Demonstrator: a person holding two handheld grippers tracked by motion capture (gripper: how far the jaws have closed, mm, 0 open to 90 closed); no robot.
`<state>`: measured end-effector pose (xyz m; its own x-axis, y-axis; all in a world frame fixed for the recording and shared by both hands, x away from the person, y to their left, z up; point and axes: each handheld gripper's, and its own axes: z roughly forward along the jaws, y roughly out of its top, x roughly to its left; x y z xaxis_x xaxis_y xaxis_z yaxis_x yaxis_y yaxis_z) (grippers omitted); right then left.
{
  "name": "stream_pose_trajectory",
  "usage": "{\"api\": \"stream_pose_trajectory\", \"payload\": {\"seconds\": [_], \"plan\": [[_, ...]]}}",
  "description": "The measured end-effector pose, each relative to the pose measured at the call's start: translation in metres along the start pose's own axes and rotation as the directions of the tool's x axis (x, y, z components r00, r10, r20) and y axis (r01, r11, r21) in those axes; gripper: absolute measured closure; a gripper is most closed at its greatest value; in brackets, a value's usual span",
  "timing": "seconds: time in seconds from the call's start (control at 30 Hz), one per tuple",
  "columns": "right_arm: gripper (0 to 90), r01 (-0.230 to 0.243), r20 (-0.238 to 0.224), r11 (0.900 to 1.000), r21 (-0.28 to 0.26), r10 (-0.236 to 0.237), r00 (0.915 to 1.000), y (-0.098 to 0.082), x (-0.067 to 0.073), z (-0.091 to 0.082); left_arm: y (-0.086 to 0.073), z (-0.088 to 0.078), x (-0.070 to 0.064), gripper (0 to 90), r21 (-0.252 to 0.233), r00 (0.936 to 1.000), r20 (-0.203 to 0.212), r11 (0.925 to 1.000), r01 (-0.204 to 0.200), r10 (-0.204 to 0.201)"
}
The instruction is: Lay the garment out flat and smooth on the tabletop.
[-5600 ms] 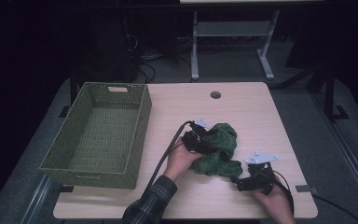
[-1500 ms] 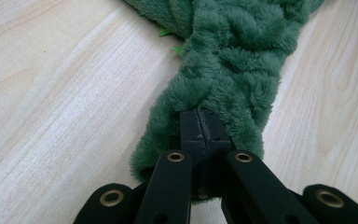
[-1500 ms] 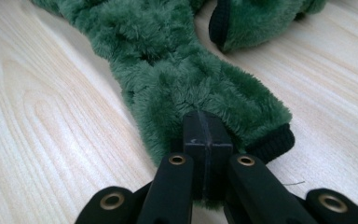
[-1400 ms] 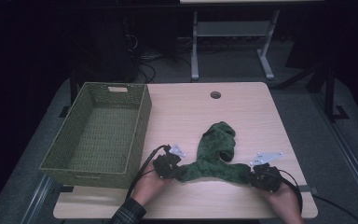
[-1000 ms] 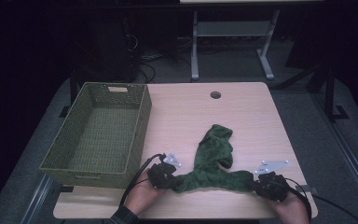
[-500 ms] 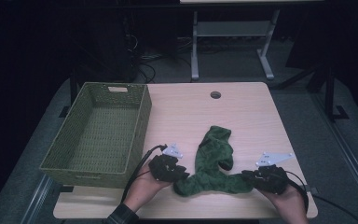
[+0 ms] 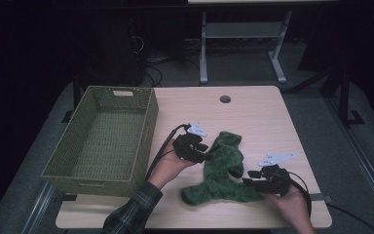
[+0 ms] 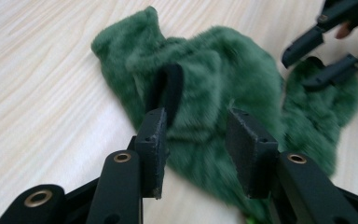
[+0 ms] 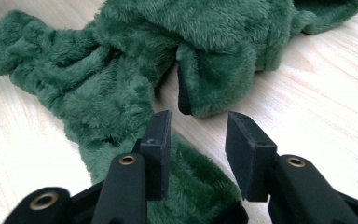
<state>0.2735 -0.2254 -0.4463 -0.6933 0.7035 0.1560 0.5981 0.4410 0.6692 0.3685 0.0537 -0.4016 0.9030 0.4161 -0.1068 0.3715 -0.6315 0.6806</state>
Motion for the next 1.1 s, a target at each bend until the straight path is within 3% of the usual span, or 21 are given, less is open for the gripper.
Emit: {"api": "stream_pose_trajectory", "payload": {"seconds": [0.13,0.27,0.3,0.33,0.4,0.43,0.8,1.0,1.1], "plan": [[58.7,-0.002,0.000,1.000,0.005,0.002,1.0000,-0.001,0.000,0.000,0.008,0.014,0.006,57.0,-0.005,0.9996,0.014,0.9997,0.024,-0.024],[58.7,-0.005,-0.002,1.000,0.014,0.005,1.0000,-0.002,0.001,0.002,0.012,0.027,0.008,57.6,0.020,0.9994,0.032,0.9997,0.012,-0.012],[58.6,-0.005,0.000,1.000,0.015,0.005,1.0000,-0.002,0.002,0.003,0.012,0.030,0.007,59.1,0.014,0.9989,0.035,0.9995,0.029,-0.030],[58.6,-0.005,0.002,1.000,0.015,0.005,1.0000,-0.002,0.002,0.003,0.012,0.032,0.007,63.8,0.038,0.9991,0.039,0.9992,0.015,-0.016],[58.2,-0.011,0.004,1.000,0.018,0.011,0.9999,-0.001,0.003,0.004,0.012,0.034,0.008,83.5,0.058,0.9988,0.048,0.9983,0.006,-0.009],[58.0,-0.015,0.006,1.000,0.019,0.015,0.9999,-0.001,0.003,0.004,0.011,0.033,0.008,85.2,0.064,0.9984,0.054,0.9978,0.015,-0.018],[56.9,-0.051,0.012,0.999,0.018,0.051,0.9986,0.001,0.002,0.017,0.004,0.003,0.009,85.8,-0.053,0.9980,0.044,0.9974,0.048,-0.046],[59.2,-0.071,0.019,0.997,0.021,0.070,0.9973,0.004,0.001,0.027,0.000,0.000,0.009,85.8,-0.063,0.9972,0.054,0.9966,0.054,-0.051],[65.8,-0.074,0.031,0.997,0.012,0.074,0.9968,0.005,-0.001,0.032,-0.001,-0.001,0.008,85.8,-0.072,0.9969,0.058,0.9958,0.057,-0.053]]}}
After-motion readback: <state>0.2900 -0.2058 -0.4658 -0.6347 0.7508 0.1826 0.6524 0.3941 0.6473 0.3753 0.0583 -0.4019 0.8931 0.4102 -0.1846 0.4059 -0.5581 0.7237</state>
